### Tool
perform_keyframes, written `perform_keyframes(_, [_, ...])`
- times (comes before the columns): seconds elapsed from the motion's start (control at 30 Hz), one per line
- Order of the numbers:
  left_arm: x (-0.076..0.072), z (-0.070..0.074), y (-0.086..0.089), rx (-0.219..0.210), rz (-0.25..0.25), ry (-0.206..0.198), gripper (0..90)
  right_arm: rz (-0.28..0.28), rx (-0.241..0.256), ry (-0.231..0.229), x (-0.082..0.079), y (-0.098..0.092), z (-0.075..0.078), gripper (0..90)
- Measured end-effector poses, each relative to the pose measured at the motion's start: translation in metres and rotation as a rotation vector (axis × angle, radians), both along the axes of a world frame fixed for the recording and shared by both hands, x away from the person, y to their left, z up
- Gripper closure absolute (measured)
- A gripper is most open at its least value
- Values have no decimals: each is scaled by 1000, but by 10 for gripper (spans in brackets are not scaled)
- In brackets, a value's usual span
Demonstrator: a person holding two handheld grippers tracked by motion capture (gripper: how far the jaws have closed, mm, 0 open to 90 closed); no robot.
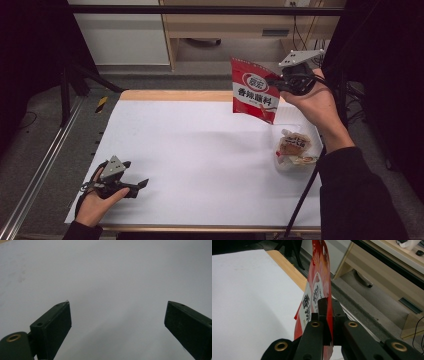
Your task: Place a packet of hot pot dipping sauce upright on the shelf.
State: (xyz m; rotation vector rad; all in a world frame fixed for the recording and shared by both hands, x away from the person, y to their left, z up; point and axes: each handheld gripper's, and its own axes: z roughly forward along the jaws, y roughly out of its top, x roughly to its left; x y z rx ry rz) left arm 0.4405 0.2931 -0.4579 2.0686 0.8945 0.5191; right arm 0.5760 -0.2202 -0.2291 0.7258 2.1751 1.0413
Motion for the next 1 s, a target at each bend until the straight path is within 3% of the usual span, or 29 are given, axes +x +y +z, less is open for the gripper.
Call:
perform_keyframes(0.37, [0, 3, 0, -3, -4, -13, 72, -55, 44, -13, 3, -22, -2, 900])
perform_keyframes(0.7, [1, 2, 0, 6, -8, -12, 75, -88, 54, -5, 2, -41, -9, 900])
perform_keyframes(1.0, [4, 4, 3, -14, 23, -25, 86, -125, 59, 7, 0, -57, -21, 900])
